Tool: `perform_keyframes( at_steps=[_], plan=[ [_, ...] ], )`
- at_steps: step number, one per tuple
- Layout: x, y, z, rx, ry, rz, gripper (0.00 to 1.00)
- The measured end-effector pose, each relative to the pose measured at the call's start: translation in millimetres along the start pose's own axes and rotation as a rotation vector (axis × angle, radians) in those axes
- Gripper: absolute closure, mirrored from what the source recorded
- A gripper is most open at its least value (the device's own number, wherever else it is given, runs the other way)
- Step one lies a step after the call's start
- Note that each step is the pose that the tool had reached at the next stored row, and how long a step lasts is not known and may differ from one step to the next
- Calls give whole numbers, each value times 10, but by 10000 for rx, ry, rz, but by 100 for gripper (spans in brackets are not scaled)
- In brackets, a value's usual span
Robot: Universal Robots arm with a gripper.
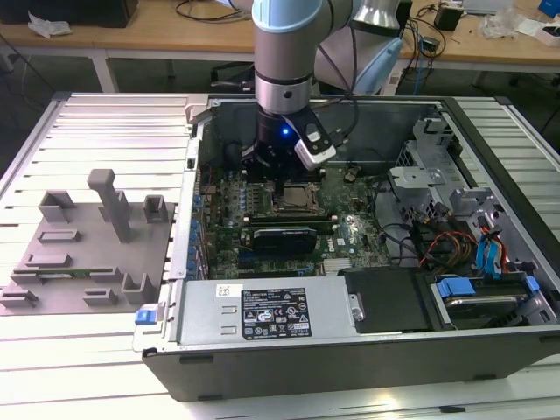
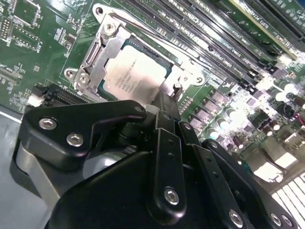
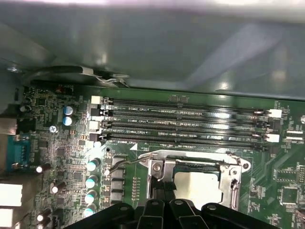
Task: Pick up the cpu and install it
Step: 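Close the cpu cover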
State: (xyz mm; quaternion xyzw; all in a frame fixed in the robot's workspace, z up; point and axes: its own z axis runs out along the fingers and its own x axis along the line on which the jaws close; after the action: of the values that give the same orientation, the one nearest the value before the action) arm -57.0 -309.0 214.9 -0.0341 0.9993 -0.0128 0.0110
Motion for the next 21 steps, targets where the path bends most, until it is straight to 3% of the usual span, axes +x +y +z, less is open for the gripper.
perform_keyframes(
  at_steps=[4, 8, 9, 12, 16, 17, 18, 21],
  plan=[
    [-2, -3, -109, 18, 2, 0, 89],
    [-13, -6, -109, 18, 1, 2, 89],
    [-48, -11, -109, 19, 3, 2, 89],
    [-286, -47, -102, 12, 70, -2, 89],
    [-313, -50, -102, 20, 101, -2, 89],
    [-309, -49, -102, 43, 60, -1, 89],
    [-301, -48, -101, 103, -42, 0, 89],
    [-299, -49, -115, 122, -58, 0, 89]
  ],
)
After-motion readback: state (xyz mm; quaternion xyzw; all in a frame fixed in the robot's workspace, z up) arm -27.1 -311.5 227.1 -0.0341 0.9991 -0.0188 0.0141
